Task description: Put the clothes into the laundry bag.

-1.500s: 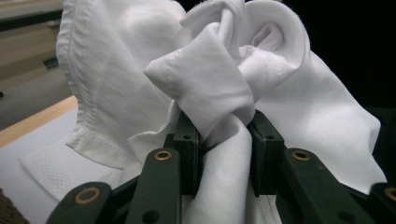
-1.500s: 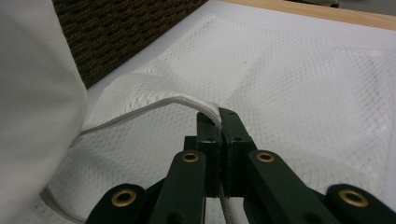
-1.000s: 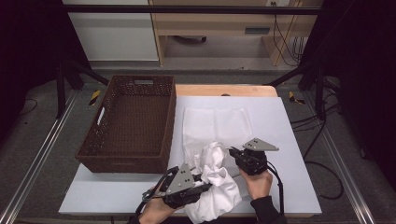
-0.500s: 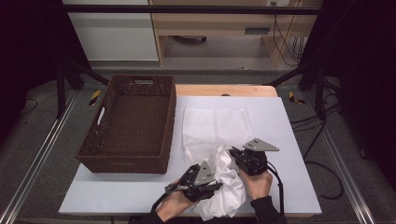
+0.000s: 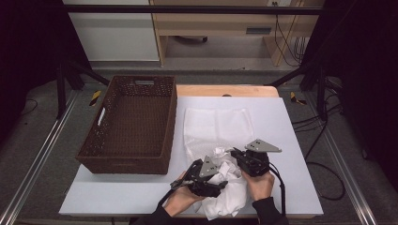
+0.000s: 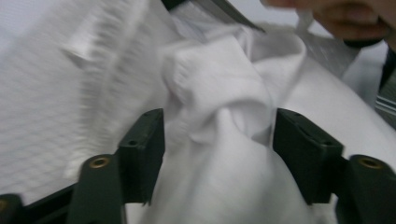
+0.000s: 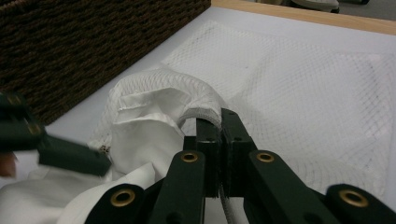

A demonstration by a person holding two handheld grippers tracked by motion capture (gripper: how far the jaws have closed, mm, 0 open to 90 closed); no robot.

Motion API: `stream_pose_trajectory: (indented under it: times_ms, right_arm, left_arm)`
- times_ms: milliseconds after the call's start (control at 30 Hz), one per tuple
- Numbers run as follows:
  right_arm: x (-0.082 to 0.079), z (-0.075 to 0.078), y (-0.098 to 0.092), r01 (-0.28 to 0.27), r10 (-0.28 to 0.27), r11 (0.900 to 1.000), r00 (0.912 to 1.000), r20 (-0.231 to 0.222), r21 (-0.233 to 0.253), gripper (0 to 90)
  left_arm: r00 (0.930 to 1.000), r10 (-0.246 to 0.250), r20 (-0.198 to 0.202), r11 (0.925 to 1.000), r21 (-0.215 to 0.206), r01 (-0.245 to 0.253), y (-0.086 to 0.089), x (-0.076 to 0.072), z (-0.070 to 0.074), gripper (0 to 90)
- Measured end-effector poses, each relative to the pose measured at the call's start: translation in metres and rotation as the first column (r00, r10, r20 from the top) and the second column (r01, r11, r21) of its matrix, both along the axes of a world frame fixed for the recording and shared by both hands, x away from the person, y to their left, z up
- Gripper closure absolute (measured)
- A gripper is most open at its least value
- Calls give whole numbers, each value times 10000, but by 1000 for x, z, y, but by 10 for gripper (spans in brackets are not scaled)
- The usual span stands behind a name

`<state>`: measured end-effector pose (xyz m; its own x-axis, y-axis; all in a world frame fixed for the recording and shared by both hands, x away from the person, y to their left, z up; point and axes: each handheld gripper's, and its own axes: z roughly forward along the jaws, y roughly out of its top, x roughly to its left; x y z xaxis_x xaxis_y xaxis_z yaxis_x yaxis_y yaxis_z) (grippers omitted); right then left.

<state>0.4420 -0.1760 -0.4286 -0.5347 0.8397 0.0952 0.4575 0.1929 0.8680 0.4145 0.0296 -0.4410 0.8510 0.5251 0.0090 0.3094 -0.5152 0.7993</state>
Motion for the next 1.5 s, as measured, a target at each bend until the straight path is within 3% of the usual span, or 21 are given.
stream_pose_trajectory:
  times_ms: [33, 100, 167, 233, 267, 367, 533, 700, 767, 800, 867, 1033, 1167, 1267, 1333, 1500]
  right_arm:
    - [0, 0, 0, 15, -15, 10000, 10000, -6, 2, 876]
    - [0, 0, 0, 10, -10, 10000, 10000, 10, 19, 876]
    - [0, 0, 1, -2, 2, 10000, 10000, 31, -14, 876]
    - [0, 0, 1, -32, 32, 10000, 10000, 19, -8, 876]
    - [0, 0, 1, -30, 30, 10000, 10000, 11, 1, 876]
    - [0, 0, 2, -29, 29, 10000, 10000, -7, -39, 876]
    - [0, -1, 2, -27, 27, 10000, 10000, -24, -34, 877]
    - [0, 1, 0, -27, 26, 10000, 10000, 91, 49, 877]
    - [-1, 2, -1, 7, -9, 9999, 9999, 151, 108, 877]
    - [-1, 2, -1, 7, -9, 9999, 9999, 151, 108, 877]
    - [-3, 4, -1, -7, 3, 9998, 9997, 226, 186, 877]
    - [-6, 8, -2, -130, 118, 9994, 9993, 368, 307, 876]
    - [-6, 7, -2, -150, 142, 9995, 9995, 281, 290, 874]
    - [-6, 6, -5, -130, 123, 9994, 9996, 247, 311, 872]
    - [-6, 7, -6, -94, 86, 9993, 9997, 221, 360, 871]
    - [-8, 7, -7, -91, 84, 9992, 9998, 197, 379, 871]
  left_arm:
    - [9990, 254, 360, 9996, -161, -248, 3, 0, 4, 290]
    - [9957, 646, 667, 9972, -411, -620, 6, 4, 9, 248]
    - [9929, 989, 663, 9937, -588, -951, 7, 10, 8, 235]
    - [9933, 1032, 529, 9938, -483, -1006, 6, 17, 5, 248]
    - [9948, 931, 406, 9950, -404, -915, 4, 19, 1, 289]
    - [9987, 502, -89, 9965, -658, -507, 1, 21, -5, 534]
    - [9998, 192, 25, 9973, -716, -190, -6, 14, -5, 815]
    - [9996, -249, 142, 9993, -287, 253, -23, 11, -5, 851]
    - [9995, -217, 248, 9997, -57, 218, -30, 12, -8, 851]
    - [9995, -217, 248, 9997, -57, 218, -30, 12, -8, 850]
    - [9993, 2, 365, 9992, 396, -16, -39, 19, -16, 841]
    - [9992, 394, 80, 9984, 391, -397, -41, 32, -23, 769]
    - [9976, 683, 62, 9973, 262, -685, -34, 32, -19, 572]
    - [9977, 671, 87, 9977, 59, -672, -20, 26, -8, 426]
    - [9974, 609, 394, 9981, -56, -607, -7, 19, -1, 376]
    - [9971, 600, 479, 9982, -109, -595, 23, 4, 7, 295]
